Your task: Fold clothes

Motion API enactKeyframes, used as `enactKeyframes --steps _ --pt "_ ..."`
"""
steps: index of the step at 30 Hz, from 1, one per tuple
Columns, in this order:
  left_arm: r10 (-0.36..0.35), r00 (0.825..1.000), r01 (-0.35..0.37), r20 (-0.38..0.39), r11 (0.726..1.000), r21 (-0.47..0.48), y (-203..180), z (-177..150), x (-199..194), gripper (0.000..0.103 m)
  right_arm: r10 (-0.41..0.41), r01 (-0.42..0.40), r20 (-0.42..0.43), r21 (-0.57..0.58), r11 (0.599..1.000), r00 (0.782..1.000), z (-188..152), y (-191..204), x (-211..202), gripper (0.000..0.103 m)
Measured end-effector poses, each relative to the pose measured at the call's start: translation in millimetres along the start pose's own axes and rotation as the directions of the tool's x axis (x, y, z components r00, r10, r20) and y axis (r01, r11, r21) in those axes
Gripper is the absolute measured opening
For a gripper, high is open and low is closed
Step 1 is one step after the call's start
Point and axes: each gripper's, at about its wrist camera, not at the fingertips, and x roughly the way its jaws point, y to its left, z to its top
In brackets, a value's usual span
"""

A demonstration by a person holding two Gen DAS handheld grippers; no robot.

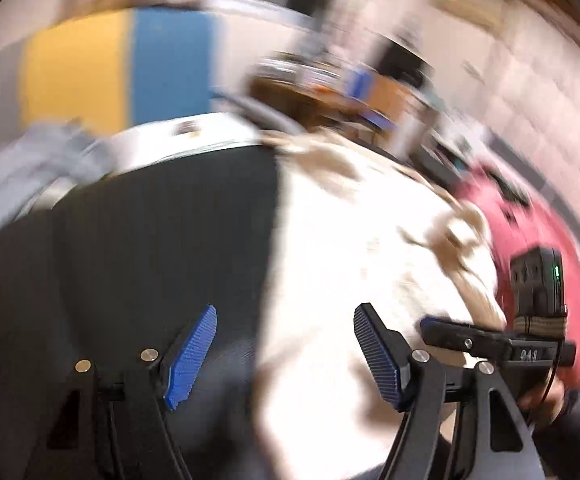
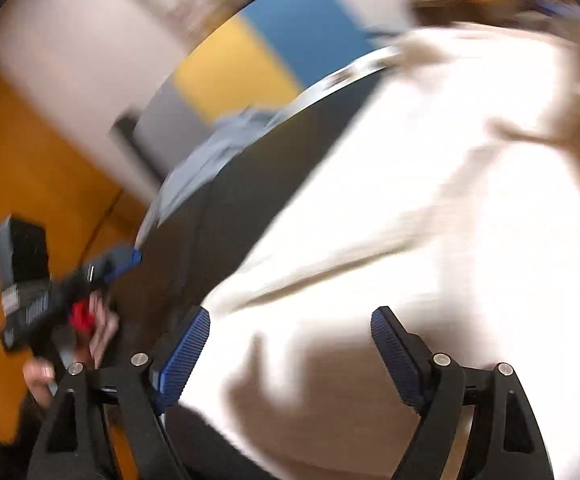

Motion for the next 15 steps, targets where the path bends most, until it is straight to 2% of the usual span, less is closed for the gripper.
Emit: enactKeyframes --steps 3,6,7,9,11,14,15 --pt "-0.046 0.998 0.056 -0.053 0.979 0.195 -58.8 36.1 43.5 0.073 -0.075 0.072 0.062 0.053 0.996 0.995 -7.3 -32.0 -28.6 0.09" --pt "-0.031 0.994 0.062 -0.108 0.951 0.304 -96.9 50.1 86.3 0.073 -0.066 0.064 0.083 0.027 0.998 0.994 -16.5 -45.7 -34.0 0.092" --pt "-0.027 0.991 0.07 -0.133 0.941 0.331 -108.3 52.4 101.1 0.073 -0.058 0.058 0.1 0.003 0.998 0.993 -17.9 -46.2 -34.8 0.097" --pt "-0.029 0.985 0.087 -0.167 0.932 0.353 -119.9 51.7 120.3 0.073 -0.047 0.052 0.124 -0.038 0.998 0.991 -20.0 -44.8 -33.6 0.103" --pt "-0.02 0.98 0.092 -0.198 0.928 0.362 -126.7 51.3 140.3 0.073 -0.064 0.077 0.135 -0.09 0.993 0.989 -24.4 -33.2 -25.3 0.103" --pt "-0.012 0.963 0.111 -0.271 0.93 0.351 -126.2 53.8 172.4 0.073 -0.09 0.114 0.152 -0.159 0.981 0.984 -28.6 -25.5 -18.4 0.103" --pt "0.01 0.955 0.103 -0.295 0.926 0.363 -126.3 52.0 184.0 0.073 -0.096 0.124 0.159 -0.176 0.977 0.983 -30.2 -24.6 -17.2 0.103"
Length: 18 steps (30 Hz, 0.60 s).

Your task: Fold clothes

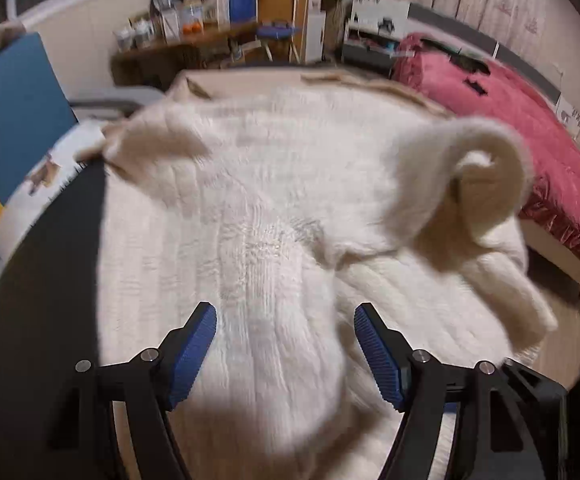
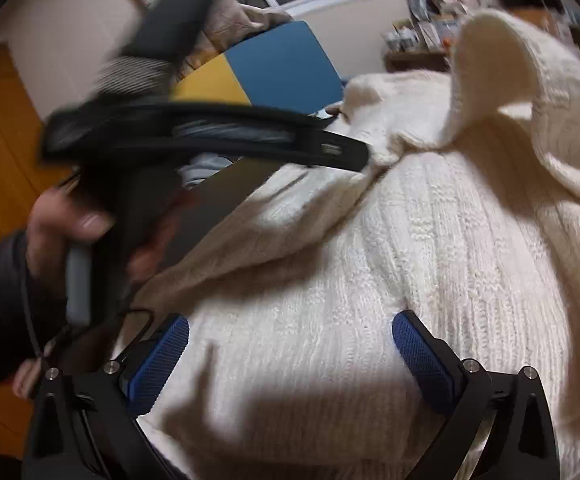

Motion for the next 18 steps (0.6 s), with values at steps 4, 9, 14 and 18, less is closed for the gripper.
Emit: enactKeyframes --steps 4,9,14,18 --pt "0.07 0.996 -0.071 -0.062 0.997 -0.016 9.1 2.2 29.4 0.075 -0.01 0.011 0.027 -0.024 1.0 1.0 -2.6 0.7 1.0 0.103" --pt "-0.043 0.998 0.059 0.053 0.934 -0.351 61.3 -19.3 12.9 0.021 -0.03 0.031 0.034 -0.033 0.999 0.999 -0.8 4.6 4.7 0.103" --pt "-0.04 0.979 0.156 0.198 0.771 -0.618 118.9 -83.4 -27.3 0.012 -0.019 0.021 -0.022 0.078 0.997 1.0 19.2 1.1 0.0 0.103" --pt "0.011 0.96 0.205 0.28 0.653 -0.729 140.7 -165.4 -77.9 0.012 -0.023 0.023 -0.001 0.07 0.997 1.0 32.5 6.6 -2.3 0.103"
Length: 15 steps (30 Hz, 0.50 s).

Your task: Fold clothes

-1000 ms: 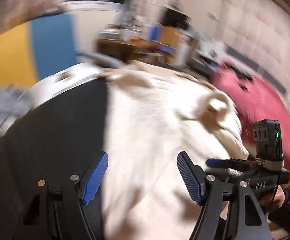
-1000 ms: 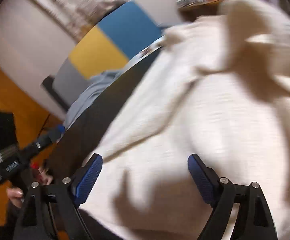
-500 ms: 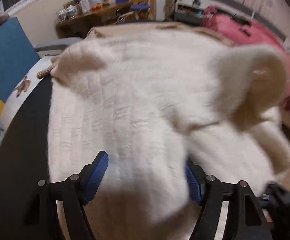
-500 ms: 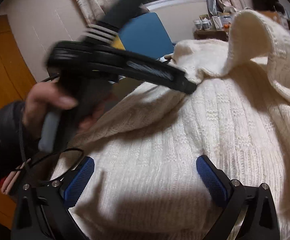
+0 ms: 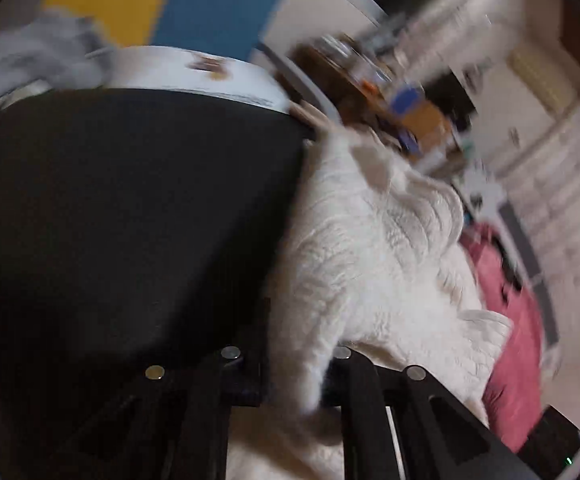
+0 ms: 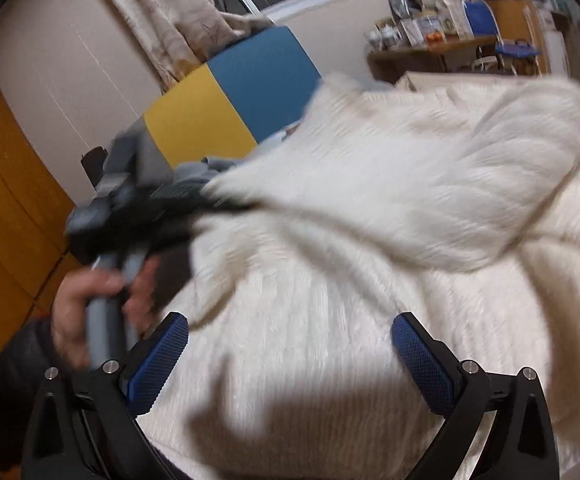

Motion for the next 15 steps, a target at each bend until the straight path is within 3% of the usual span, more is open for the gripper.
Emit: enactKeyframes --steps 4,7,9,10,13,15 --pt "0.019 1.0 -0.017 0.013 0.99 -0.141 59.0 -37.2 -43.8 0.011 0.024 -0.032 -0.127 -0.061 0.998 0.992 -3.8 20.5 23.7 0.103" --pt "0.014 1.0 -0.006 0.027 0.966 -0.26 100.8 -60.8 -73.8 0.013 0.033 -0.061 -0.182 -0.15 0.987 0.983 -13.5 52.1 35.5 0.103" --pt "0.029 0.997 -0.005 0.066 0.945 -0.327 122.7 -72.6 -98.8 0.025 0.053 -0.094 -0.214 -0.185 0.978 0.975 -20.0 72.9 43.5 0.103" --pt "0.046 0.995 -0.01 0.092 0.934 -0.358 133.6 -78.3 -114.0 0.025 0.07 -0.115 -0.229 -0.188 0.976 0.971 -22.5 81.5 46.7 0.103" --pt "0.148 0.976 -0.074 0.162 0.918 -0.39 152.3 -93.0 -162.9 0.027 0.195 -0.241 -0.305 -0.12 0.963 0.932 -26.3 102.4 56.6 0.103" --pt "0.186 0.966 -0.107 0.181 0.921 -0.375 157.3 -106.4 -188.4 0.03 0.218 -0.268 -0.335 -0.11 0.957 0.917 -36.8 116.8 56.3 0.103"
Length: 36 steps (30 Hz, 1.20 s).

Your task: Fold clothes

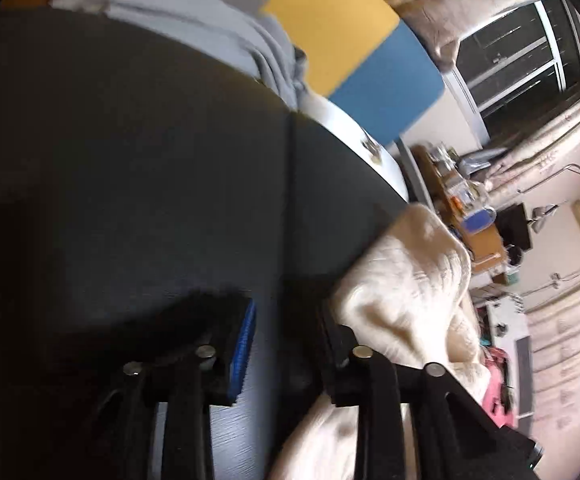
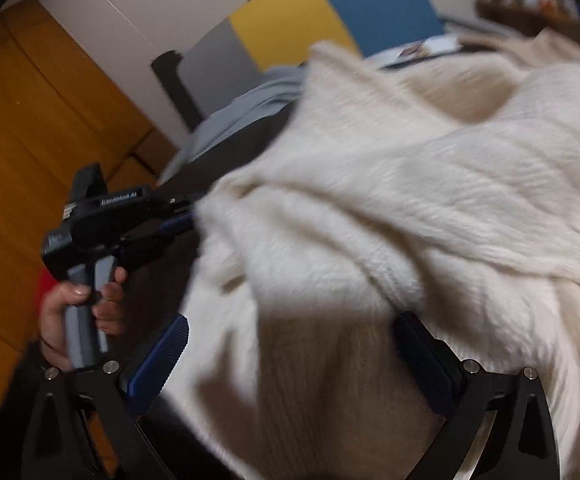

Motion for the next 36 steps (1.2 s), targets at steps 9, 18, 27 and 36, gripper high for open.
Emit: enactKeyframes --steps 9,18,27,36 --pt "0.076 0.997 -0.062 -0.007 0.86 0.507 -58.8 -80.4 -33.6 0.048 -0.048 0.037 -0.075 -0.14 0.989 0.996 -41.9 30.5 -3.8 0.103" --pt "0.199 0.978 -0.055 -0.065 0.542 0.839 -124.9 -107.7 34.1 0.049 -0.151 0.149 -0.008 -0.129 0.98 0.988 -54.1 13.3 -36.1 0.103" --pt "-0.034 0.974 0.153 -0.226 0.833 0.532 -84.5 -61.6 17.6 0.013 -0.165 0.162 -0.021 -0.117 0.98 0.986 -47.9 16.1 -32.2 0.103" --pt "-0.058 0.991 0.074 -0.12 0.989 0.132 42.1 -59.4 -58.3 0.0 -0.065 0.06 -0.066 -0.082 0.995 0.996 -55.5 18.2 -18.5 0.103"
